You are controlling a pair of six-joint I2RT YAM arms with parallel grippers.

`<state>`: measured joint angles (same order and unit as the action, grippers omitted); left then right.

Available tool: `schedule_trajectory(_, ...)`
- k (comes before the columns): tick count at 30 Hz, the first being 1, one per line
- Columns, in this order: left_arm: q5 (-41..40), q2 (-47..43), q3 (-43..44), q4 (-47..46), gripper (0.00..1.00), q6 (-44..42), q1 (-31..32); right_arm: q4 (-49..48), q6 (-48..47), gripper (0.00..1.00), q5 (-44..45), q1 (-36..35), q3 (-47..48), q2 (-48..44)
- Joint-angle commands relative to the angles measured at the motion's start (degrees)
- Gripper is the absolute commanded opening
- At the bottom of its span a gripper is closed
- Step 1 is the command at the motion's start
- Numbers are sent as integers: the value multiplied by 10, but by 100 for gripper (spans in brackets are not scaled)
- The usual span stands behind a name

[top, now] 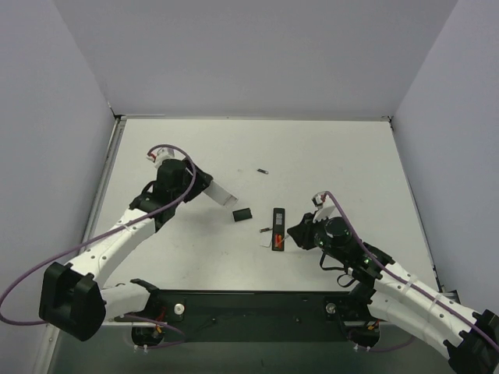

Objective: Unload the batteries from the remote control

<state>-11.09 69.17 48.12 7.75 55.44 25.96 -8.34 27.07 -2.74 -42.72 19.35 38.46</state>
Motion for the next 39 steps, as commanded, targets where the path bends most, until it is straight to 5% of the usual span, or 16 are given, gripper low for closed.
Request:
schedule_trajectory(1, 33, -19, -16, 225, 0, -33, -45, 11, 11, 0, 21, 4, 23, 4)
schedule_trajectory(6, 152, -12, -80, 171, 0, -42, -93, 10, 19, 0, 46, 4, 23, 4)
schedule_trajectory(17, 179, 134, -52, 207, 0, -44, -90, 49, 15, 0, 83, 7, 49, 5)
schedule_trajectory(20, 177, 133, -49, 205, 9, -38, -87, 46, 10, 0, 93, 7, 50, 2)
schedule_trajectory(25, 186, 108, -47, 200, 49, -30, -86, 46, -18, 0, 102, 8, 66, 21)
schedule_trajectory(31, 198, 67, -17, 213, 75, -50, -86, 10, -30, 0, 69, 7, 54, 31)
schedule_trajectory(39, 212, 51, 13, 214, 83, -66, -81, -8, -18, 0, 57, 4, 61, 69)
